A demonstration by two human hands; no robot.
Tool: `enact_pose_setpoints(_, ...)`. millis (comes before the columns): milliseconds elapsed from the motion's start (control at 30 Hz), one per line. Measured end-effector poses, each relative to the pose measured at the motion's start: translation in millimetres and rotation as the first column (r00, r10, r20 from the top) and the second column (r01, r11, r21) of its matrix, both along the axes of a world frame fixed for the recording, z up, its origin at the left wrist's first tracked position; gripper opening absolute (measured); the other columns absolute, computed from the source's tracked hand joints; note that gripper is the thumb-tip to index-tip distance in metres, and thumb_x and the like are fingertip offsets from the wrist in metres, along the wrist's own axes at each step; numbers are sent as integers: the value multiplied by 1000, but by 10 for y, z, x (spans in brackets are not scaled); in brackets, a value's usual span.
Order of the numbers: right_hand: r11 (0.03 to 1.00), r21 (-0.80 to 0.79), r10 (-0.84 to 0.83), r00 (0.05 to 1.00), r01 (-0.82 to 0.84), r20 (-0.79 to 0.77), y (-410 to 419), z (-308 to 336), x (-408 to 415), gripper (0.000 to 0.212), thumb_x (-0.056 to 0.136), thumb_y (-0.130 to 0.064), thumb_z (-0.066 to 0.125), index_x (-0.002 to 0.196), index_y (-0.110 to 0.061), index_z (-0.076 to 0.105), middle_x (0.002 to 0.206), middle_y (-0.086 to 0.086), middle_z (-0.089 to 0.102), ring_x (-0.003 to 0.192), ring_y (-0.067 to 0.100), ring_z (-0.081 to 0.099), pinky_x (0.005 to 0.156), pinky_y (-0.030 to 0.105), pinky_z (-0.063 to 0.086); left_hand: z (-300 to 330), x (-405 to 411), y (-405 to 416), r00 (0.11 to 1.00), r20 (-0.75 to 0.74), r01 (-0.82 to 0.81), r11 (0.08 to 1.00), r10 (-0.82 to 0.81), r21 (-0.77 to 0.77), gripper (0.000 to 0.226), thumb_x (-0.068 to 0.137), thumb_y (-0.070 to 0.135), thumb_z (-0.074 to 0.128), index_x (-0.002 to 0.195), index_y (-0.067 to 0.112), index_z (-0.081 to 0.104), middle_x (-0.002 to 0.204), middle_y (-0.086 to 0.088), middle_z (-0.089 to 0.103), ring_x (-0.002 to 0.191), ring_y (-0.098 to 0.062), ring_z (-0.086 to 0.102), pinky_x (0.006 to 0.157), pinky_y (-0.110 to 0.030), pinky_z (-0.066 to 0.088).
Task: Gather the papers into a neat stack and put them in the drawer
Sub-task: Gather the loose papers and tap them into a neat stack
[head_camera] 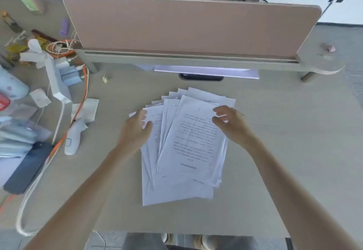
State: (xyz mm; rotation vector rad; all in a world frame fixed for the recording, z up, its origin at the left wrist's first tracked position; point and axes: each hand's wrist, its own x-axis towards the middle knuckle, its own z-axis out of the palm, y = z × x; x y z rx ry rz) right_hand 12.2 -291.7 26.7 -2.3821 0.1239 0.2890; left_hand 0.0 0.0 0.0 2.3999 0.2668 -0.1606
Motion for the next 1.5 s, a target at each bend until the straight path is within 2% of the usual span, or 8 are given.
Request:
enact_pose_setpoints(500, 960, -274, 26, 964, 49, 266, -37, -1268, -363, 43, 98, -29, 54, 139, -16, 55, 144, 14, 50, 124, 37, 55, 100, 39, 46, -1285, -122, 251, 957, 267, -177, 956, 112, 233, 47, 91, 26, 54, 133, 4, 54, 118, -17, 67, 109, -39, 62, 79, -36, 40)
enact_pose_setpoints(700, 950, -263, -126, 978, 168, 168, -149, -1283, -815, 55, 96, -43, 51, 144, -16, 50, 136, 19, 53, 130, 41, 48, 107, 45, 43, -1192, -402, 149, 965, 211, -201, 954, 155, 221, 11, 85, 9, 52, 91, 1, 53, 71, -7, 49, 74, -33, 51, 53, -30, 30)
enact_pose_setpoints(967, 953, -102, -265, 949, 285, 172, -302, -1358, -630, 47, 98, -26, 49, 141, -7, 53, 131, 17, 65, 127, 37, 55, 89, 34, 45, -1212, -381, 124, 959, 208, -222, 966, 192, 135, 11, 80, -7, 50, 83, 4, 49, 73, -7, 46, 76, -28, 45, 48, -24, 28)
enact_pose_setpoints(1133, 926, -50, -352, 904, 374, 244, -347, -1455, -140, 29, 89, -11, 53, 64, -19, 43, 65, 5, 46, 76, 31, 40, 51, 28, 25, -1353, 43, 274, 950, 243, -222, 971, 194, 93, 14, 78, -7, 48, 78, 6, 53, 78, -9, 50, 73, -26, 41, 51, -26, 29)
enact_pose_setpoints(1300, 945, -39, -295, 894, 326, 337, -198, -1487, 149, 42, 70, 7, 45, 62, -23, 16, 65, 4, 15, 73, 21, 16, 71, 36, 15, -1470, 476, 381, 952, 287, -118, 992, 104, 32, 21, 74, -8, 48, 70, 13, 46, 73, -6, 42, 75, -18, 32, 72, -31, 23)
enact_pose_setpoints(1433, 939, -5, -325, 892, 344, 314, -109, -1534, 313, 22, 78, 5, 52, 63, -8, 41, 62, 13, 43, 67, 33, 35, 70, 24, 24, -1432, 656, 282, 952, 305, -53, 996, 29, 69, 24, 75, -10, 49, 71, 14, 44, 73, -5, 39, 75, -18, 31, 73, -31, 23)
enact_pose_setpoints(1467, 945, 16, -315, 898, 327, 306, -86, -1516, 326, 16, 84, 2, 55, 91, 13, 64, 76, 13, 65, 80, 34, 57, 76, 20, 33, -1417, 676, 235, 949, 314, -29, 997, 6, 68, 25, 73, -11, 47, 68, 13, 40, 70, -6, 35, 72, -18, 29, 71, -32, 21)
enact_pose_setpoints(1500, 949, 34, -311, 905, 315, 290, -62, -1493, 335, 30, 88, -2, 58, 110, -11, 77, 100, 14, 75, 104, 31, 66, 86, 19, 38, -1405, 692, 194, 947, 319, 3, 997, -28, 78, 27, 71, -12, 45, 65, 13, 35, 67, -7, 29, 70, -20, 25, 69, -33, 20)
